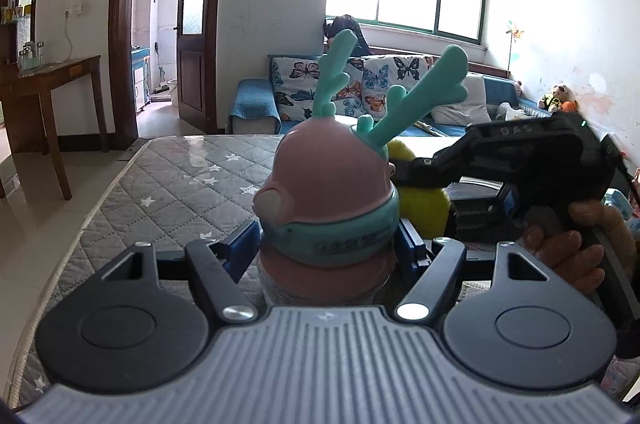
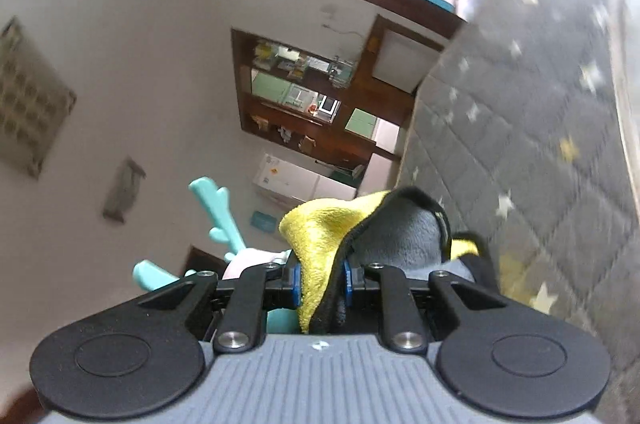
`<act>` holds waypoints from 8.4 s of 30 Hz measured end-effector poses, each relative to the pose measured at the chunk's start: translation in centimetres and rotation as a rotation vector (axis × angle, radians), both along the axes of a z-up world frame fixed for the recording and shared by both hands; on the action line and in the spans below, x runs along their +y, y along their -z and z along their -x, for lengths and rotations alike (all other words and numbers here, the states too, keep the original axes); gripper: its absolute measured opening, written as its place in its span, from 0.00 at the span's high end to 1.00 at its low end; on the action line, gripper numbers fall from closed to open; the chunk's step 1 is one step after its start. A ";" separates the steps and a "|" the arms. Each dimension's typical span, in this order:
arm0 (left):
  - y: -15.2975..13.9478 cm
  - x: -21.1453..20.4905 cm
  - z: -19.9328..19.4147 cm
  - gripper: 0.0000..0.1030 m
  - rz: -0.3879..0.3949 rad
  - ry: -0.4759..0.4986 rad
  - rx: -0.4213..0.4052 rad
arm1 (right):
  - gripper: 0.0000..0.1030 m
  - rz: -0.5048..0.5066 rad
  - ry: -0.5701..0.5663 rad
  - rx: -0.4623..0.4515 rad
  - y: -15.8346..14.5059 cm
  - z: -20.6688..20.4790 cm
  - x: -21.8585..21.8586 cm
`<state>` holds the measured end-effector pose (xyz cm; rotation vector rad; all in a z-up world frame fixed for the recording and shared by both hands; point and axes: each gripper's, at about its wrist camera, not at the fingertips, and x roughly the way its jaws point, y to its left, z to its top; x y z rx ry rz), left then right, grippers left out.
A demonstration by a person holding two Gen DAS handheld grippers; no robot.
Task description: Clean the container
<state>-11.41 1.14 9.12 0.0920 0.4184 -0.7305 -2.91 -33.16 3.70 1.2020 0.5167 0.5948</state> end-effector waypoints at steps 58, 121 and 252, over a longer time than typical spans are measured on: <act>0.9 0.0 0.2 0.30 0.022 -0.033 0.018 | 0.87 0.492 0.137 -0.099 -6.4 7.3 3.6; 0.5 2.0 3.8 0.30 0.065 -0.078 0.019 | 0.87 0.138 -0.046 0.217 1.8 -2.8 2.9; -2.5 -3.4 -2.9 0.30 0.036 -0.365 0.248 | 0.85 0.788 -0.046 -0.195 -3.3 8.3 10.3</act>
